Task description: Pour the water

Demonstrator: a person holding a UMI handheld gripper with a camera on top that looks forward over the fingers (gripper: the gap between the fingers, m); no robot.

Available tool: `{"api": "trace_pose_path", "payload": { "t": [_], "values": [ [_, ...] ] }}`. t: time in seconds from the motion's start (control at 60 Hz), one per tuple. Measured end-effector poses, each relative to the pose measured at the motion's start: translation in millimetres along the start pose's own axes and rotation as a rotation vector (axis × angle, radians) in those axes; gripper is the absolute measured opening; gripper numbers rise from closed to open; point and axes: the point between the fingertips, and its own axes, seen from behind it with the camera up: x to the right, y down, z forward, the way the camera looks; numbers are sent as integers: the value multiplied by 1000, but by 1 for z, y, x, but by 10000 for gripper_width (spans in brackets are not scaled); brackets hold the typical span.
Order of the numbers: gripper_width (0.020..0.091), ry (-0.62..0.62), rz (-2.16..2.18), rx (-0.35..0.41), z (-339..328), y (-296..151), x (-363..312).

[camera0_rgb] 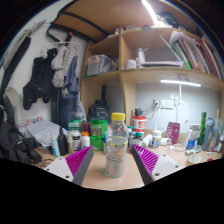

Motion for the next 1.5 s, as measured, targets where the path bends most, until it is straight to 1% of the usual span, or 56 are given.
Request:
{"api": "trace_pose_path", "payload": {
  "t": [0.15,0.283,0.367,0.417,0.433,0.483,0.533,0.65,0.667,0.733,0.833,0.9,0.95,1.033,1.133,1.183,1.25,1.3,1.333,1.4,1.5],
  "values": [
    [853,49,20,-51,55,17,12],
    [850,49,44,-96,98,32,12],
    [850,54,43,-111,118,41,14],
    [844,64,38,-134,126,49,15],
    [826,64,37,-138,128,51,15],
    [626,66,43,-134,133,52,18],
    [606,73,58,-128,133,52,20],
    [530,59,57,-116,132,52,19],
    [505,60,60,-113,133,52,20],
    [472,70,66,-111,132,53,23],
    [467,62,65,-114,132,53,22],
    [468,59,73,-132,131,54,23],
    [467,46,84,-128,126,47,24],
    [468,51,146,-63,110,12,39],
    [468,61,343,48,84,-40,75],
    [465,54,482,81,72,-58,96],
    [465,47,698,109,58,-70,129],
    [466,56,847,130,52,-72,150],
    [465,52,939,131,51,-65,172],
    [466,37,1146,112,46,-50,197],
    [464,-31,1494,87,40,-36,213]
  ]
}}
